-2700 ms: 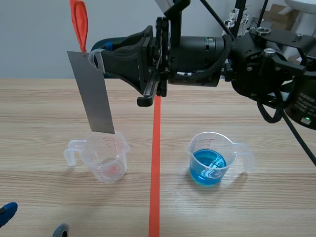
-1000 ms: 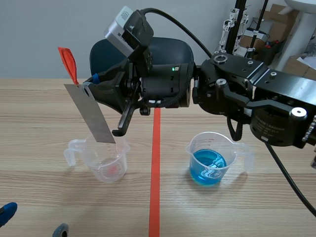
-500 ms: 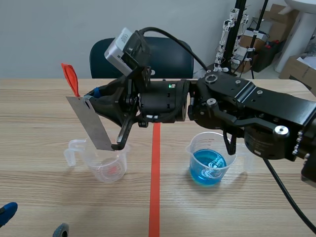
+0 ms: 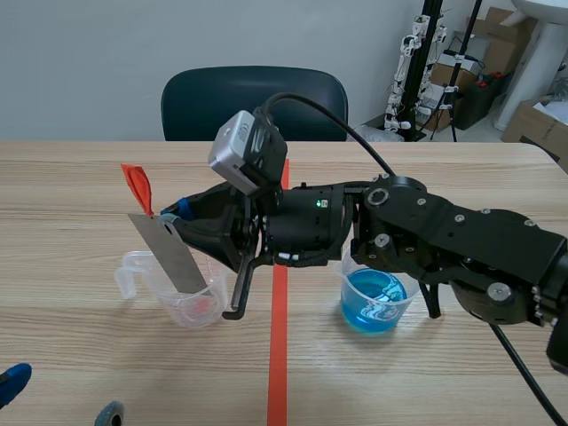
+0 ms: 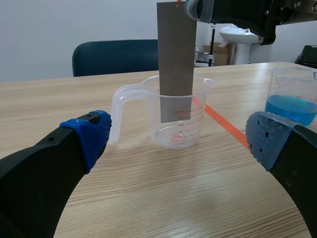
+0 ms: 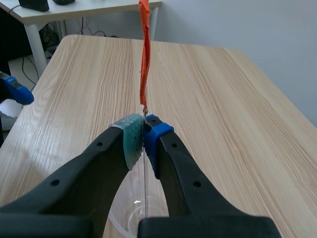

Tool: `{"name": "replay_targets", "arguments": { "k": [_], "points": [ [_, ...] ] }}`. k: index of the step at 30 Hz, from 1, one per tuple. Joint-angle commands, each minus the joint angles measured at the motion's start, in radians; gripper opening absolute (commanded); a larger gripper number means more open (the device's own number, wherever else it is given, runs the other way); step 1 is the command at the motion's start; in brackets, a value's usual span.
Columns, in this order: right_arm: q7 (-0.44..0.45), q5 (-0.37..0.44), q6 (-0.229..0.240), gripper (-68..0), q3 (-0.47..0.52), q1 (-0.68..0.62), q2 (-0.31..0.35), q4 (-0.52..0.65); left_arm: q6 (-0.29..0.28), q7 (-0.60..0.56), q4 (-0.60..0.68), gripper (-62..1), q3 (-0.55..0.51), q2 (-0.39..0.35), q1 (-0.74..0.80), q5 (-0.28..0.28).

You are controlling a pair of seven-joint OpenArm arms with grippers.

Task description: Do the redox reaction experiment. put the plate into the left beaker

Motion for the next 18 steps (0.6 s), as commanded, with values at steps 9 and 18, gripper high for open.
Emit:
{"name": "replay_targets", "arguments": {
  "k": [9,18],
  "points": [
    [0.156,-0.111,-0.082,-66.9,0.013,0.02,-0.004,-0.057,-0.002,-0.011,0.021,-3.7,-0.009,-0.003,0.003,-0.006],
    [0.179,-0.186,-0.127,-66.9,0.013,0.012,-0.036,-0.069,-0.002,-0.011,0.021,-3.7,-0.009,-0.003,0.003,-0.006]
  ]
}}
